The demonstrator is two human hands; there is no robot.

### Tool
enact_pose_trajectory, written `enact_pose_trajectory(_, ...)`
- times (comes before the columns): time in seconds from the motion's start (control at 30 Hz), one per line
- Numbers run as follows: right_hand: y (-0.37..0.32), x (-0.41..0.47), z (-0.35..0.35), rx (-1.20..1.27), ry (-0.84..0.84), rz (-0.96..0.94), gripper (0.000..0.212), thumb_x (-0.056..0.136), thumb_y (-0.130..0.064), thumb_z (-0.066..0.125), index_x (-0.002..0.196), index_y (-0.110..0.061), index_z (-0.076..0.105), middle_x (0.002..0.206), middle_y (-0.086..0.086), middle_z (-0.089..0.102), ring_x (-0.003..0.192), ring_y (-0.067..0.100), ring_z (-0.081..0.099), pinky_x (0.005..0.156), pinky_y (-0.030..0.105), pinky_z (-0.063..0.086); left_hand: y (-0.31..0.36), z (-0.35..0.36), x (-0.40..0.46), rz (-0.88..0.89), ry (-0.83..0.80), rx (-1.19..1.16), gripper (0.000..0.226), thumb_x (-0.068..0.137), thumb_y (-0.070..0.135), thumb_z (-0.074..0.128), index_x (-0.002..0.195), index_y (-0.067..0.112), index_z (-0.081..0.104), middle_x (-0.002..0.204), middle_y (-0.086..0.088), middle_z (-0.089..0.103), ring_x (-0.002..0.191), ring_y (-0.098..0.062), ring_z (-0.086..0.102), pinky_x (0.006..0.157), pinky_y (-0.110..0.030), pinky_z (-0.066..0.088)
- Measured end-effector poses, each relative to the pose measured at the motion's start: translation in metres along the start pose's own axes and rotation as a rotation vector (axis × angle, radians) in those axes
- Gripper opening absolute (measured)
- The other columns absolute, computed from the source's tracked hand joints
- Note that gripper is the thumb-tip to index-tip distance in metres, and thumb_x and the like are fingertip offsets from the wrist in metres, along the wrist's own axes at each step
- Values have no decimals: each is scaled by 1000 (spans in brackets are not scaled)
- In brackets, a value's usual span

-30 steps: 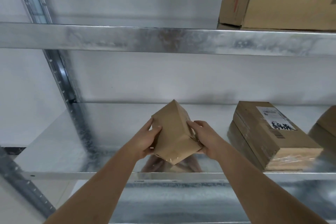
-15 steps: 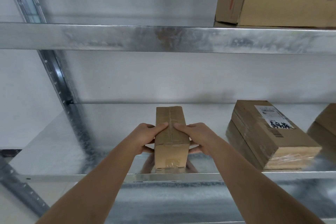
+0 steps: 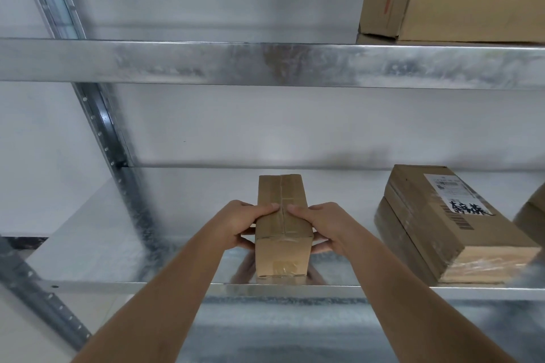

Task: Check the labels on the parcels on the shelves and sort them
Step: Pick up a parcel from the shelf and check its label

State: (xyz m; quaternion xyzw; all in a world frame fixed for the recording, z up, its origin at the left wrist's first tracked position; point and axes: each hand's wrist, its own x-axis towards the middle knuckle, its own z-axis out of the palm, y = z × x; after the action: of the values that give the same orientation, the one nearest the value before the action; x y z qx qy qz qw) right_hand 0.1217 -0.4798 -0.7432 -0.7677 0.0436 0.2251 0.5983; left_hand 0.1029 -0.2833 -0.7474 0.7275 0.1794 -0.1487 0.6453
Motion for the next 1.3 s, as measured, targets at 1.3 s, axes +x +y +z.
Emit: enact_pose_trajectory(1.3,-40,-36,-23,163,-25,-17,70,87,-75,54,115,-11,66,112,13,72,106,32,70,90,55,59,33,-5,-30,105,-49,-192,74,72,75,70,108,10,68,96,-4,70,105,-19,65,104,-59,49)
